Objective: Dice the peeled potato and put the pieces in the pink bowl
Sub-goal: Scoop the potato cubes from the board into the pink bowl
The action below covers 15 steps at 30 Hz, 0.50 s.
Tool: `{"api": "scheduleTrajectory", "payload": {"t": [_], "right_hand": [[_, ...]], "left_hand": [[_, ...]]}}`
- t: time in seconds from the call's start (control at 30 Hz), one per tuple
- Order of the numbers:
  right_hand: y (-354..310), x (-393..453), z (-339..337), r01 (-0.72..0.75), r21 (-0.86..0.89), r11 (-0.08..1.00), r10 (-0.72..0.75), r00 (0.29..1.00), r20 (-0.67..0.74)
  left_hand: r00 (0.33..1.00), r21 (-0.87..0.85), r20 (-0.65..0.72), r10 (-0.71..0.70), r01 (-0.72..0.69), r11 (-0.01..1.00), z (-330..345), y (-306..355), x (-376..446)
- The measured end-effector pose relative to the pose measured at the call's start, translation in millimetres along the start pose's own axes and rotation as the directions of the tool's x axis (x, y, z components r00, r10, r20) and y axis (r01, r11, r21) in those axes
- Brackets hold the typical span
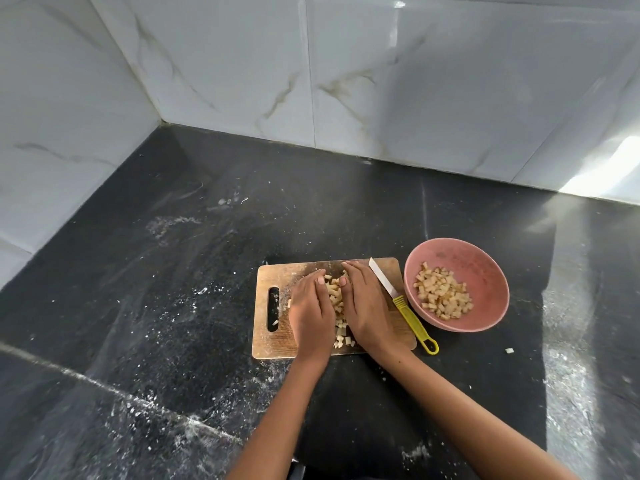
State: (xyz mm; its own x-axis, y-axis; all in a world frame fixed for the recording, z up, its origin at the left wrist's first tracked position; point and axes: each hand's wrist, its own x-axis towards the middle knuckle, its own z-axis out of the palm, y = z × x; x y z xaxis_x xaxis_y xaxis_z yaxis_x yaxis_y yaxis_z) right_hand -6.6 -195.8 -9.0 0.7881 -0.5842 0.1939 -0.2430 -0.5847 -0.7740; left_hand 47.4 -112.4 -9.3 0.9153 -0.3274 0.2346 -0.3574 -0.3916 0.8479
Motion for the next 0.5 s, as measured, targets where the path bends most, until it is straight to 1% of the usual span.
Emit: {"api": "scheduleTrajectory", "payload": {"t": [0.13, 0.27, 0.37, 0.5], "right_hand": [[-8.7, 3.8, 3.0, 0.019, 0.064, 0.998, -0.017, 0.999, -0.031], [-12.8, 7.9, 3.1, 0.01, 0.134, 0.991, 0.002, 0.996, -0.088], [-15.9, 10.7, 3.3, -0.016, 0.217, 0.976, 0.04, 0.993, -0.109], [-19.1, 15.2, 4.8, -0.077, 0.33, 0.941, 0.128, 0.982, -0.137]], "left_hand": [[0.998, -0.045, 0.029, -0.049, 0.05, 0.998, 9.2, 8.0, -0.9], [0.998, -0.08, -0.003, -0.061, 0.06, 0.995, 14.1, 15.4, 2.1], [0.996, -0.116, -0.018, -0.091, 0.088, 0.989, 16.8, 18.3, 4.0], [0.99, -0.178, -0.036, -0.133, 0.124, 0.976, 22.3, 20.7, 7.8]]}}
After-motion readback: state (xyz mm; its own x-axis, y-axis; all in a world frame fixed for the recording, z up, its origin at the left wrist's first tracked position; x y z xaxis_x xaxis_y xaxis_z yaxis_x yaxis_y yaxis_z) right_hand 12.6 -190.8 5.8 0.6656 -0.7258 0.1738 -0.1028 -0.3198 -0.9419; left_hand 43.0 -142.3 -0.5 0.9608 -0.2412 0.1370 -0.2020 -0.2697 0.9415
